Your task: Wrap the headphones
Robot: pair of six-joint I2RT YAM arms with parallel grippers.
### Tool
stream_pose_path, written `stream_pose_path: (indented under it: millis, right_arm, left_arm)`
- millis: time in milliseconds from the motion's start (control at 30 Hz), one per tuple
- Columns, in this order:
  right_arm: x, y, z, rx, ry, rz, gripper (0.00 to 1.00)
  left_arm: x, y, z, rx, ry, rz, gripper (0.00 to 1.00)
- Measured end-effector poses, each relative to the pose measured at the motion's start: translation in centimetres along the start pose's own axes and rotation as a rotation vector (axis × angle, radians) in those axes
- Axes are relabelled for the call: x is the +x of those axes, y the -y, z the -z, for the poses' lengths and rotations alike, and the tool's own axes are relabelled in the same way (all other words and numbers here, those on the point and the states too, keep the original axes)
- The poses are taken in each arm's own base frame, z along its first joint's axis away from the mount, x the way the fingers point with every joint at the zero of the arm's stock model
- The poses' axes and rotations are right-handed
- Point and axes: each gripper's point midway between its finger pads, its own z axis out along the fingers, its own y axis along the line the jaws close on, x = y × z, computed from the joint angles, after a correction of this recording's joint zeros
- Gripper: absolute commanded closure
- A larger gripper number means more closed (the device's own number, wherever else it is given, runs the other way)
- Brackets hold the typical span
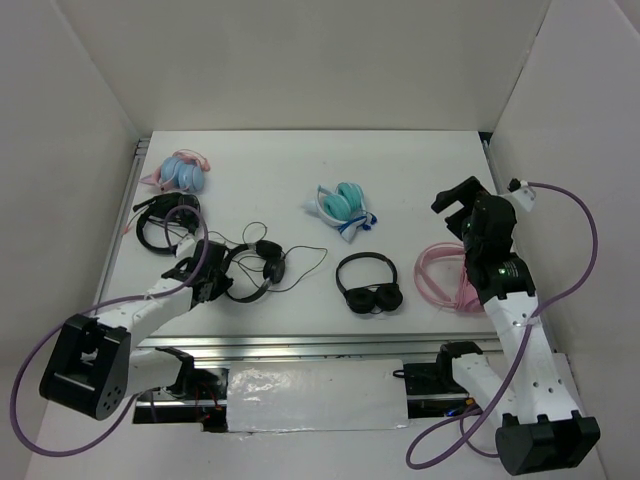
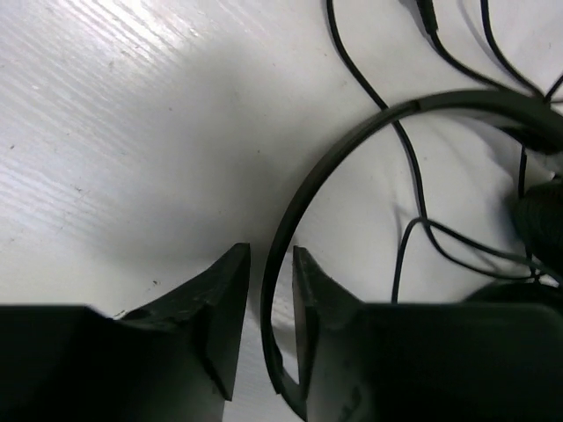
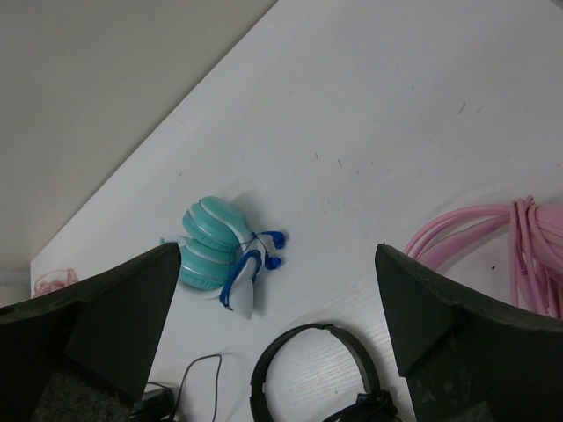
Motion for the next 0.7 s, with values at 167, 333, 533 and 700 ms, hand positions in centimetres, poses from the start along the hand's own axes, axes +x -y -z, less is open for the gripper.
stream_pose_path:
  millis: [167, 333, 533, 700]
  right_arm:
    - [0.8, 0.0, -0.5, 0.002, -0.035, 0.013, 0.0]
    - [1.5, -1.1, -0.4, -0.07, -0.068, 0.076, 0.0]
    - [3.5, -4.6, 0.8, -0.304, -0.1, 0.215, 0.0]
    - [5.0, -8.2, 2.5, -0.546, -0.108, 0.341, 0.0]
  left_arm:
    - [-0.2, 0.4, -0.5, -0.015, 0.023, -0.029, 1.0]
    - [-1.0, 0.3, -0.7, -0.084, 0.04, -0.105, 1.0]
    - [-6.7, 4.5, 2.9, -0.068, 0.198, -0.201, 1.0]
    - [-14.2, 10.7, 10.4, 0.153, 0.435, -0.195, 1.0]
